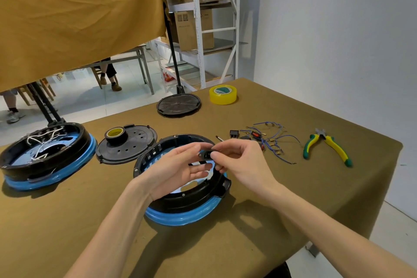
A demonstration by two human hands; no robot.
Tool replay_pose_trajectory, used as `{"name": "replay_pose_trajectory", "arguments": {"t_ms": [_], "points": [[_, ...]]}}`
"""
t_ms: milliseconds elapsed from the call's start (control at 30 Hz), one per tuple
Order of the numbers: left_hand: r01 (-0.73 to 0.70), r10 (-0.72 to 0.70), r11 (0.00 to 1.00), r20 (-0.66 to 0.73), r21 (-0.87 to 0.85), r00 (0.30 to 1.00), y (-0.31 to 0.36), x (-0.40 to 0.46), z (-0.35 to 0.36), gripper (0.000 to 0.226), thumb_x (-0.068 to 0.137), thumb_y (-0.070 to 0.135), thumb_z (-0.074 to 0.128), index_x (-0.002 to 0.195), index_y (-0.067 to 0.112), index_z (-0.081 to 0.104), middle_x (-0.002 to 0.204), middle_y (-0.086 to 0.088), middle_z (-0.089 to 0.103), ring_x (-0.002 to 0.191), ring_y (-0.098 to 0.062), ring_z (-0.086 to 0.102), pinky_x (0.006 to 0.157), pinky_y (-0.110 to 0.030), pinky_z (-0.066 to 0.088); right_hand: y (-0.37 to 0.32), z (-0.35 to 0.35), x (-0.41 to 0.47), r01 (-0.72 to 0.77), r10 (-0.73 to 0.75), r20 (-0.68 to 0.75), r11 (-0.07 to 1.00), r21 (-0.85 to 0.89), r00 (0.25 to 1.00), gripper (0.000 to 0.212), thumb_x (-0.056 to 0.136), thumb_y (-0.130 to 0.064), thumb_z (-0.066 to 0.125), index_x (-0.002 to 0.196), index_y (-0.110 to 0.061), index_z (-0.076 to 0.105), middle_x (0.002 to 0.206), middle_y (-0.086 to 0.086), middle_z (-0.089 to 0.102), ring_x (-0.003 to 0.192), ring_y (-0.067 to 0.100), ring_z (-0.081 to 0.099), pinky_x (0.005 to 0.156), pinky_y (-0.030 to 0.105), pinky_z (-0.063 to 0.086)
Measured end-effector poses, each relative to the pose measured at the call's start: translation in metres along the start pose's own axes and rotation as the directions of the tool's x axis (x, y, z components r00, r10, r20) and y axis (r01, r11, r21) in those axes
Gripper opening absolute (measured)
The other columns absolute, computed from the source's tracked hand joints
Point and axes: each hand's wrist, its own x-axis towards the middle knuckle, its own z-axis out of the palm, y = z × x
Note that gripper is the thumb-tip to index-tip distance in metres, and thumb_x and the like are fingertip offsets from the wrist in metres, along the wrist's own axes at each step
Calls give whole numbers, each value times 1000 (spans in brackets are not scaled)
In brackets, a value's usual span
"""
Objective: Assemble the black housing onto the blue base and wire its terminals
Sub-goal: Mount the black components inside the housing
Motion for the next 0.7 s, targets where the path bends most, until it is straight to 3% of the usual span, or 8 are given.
{"name": "replay_pose_trajectory", "arguments": {"t_ms": [100,200,433,500,600,700], "points": [[11,-10,1000,-26,16,1000,1,1,3,34,103,21,58,134,11,67,116,-12,70,99,-21,68,89,-32,57,0,-2,-1,34,-34,10,999,-32,999,18,93,-5,73,106,-14,80,84,2,79,75,18,74,70,24,60],[59,-58,998,-77,7,995,3,0,2,31,99,19,61,127,12,72,117,-14,72,97,-21,70,88,-31,59,1,-6,-2,-21,19,38,998,56,999,24,93,5,67,109,-9,78,84,7,79,77,19,76,71,25,60],[90,-84,994,-113,56,990,3,2,-1,30,94,26,67,119,15,77,119,-11,74,93,-17,70,80,-28,56,4,-8,-4,-103,95,50,976,193,994,19,93,6,67,105,-4,76,89,14,79,76,22,76,69,27,60],[94,-74,989,-173,110,982,0,4,-2,25,90,27,72,110,15,80,110,-11,76,91,-18,73,75,-25,59,9,-8,-4,-87,88,-6,992,90,996,17,93,4,68,102,-9,76,87,7,79,72,17,74,65,26,59],[147,-97,968,-234,203,967,-5,6,-4,22,89,25,75,106,11,79,104,-12,77,90,-21,74,73,-25,60,21,-9,-6,-117,100,-90,969,-218,991,14,95,-8,68,98,-21,72,87,0,73,72,11,67,62,23,53],[200,-125,943,-274,266,953,-8,7,-4,20,93,20,73,111,10,76,98,-10,78,81,-15,73,72,-24,59,32,-8,-9,-243,240,-41,938,-247,970,5,98,-19,66,102,-22,67,94,2,69,68,8,63,57,19,50]]}}
